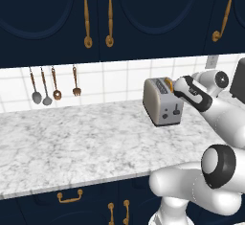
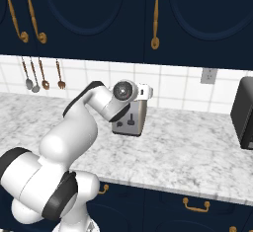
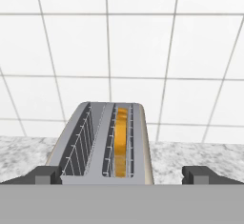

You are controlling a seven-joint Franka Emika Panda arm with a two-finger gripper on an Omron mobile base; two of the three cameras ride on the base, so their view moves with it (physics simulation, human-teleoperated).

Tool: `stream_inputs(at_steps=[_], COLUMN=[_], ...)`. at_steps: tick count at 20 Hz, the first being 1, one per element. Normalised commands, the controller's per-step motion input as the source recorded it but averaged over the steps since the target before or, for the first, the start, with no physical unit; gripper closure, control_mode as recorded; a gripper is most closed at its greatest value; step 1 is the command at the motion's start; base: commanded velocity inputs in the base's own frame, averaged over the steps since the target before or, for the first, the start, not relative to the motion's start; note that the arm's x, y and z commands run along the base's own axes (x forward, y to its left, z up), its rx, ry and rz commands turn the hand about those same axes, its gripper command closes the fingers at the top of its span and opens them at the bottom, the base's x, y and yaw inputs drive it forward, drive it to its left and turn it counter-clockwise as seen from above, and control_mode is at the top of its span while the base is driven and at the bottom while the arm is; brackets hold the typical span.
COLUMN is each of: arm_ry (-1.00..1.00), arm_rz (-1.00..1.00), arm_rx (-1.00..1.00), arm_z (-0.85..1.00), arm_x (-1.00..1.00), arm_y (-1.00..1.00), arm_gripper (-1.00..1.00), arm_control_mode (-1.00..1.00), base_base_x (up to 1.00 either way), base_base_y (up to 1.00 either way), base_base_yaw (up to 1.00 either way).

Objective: Start the toaster. Once the lever pops up, take the bread to the plate on the dining counter.

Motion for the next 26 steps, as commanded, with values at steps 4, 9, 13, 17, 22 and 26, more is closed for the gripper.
stream_inputs(at_steps=[4,9,13,17,22,26], arm_ry=[0.0,0.0,0.0,0.0,0.0,0.0], arm_rz=[0.0,0.0,0.0,0.0,0.0,0.0], arm_rx=[0.0,0.0,0.0,0.0,0.0,0.0], arm_z=[0.0,0.0,0.0,0.0,0.0,0.0], arm_x=[0.0,0.0,0.0,0.0,0.0,0.0], arm_y=[0.0,0.0,0.0,0.0,0.0,0.0], arm_gripper=[-1.0,-1.0,-1.0,-1.0,-1.0,-1.0], arm_control_mode=[-1.0,-1.0,-1.0,-1.0,-1.0,-1.0], base_base_x=[0.0,0.0,0.0,0.0,0.0,0.0], base_base_y=[0.0,0.0,0.0,0.0,0.0,0.0], base_base_yaw=[0.0,0.0,0.0,0.0,0.0,0.0])
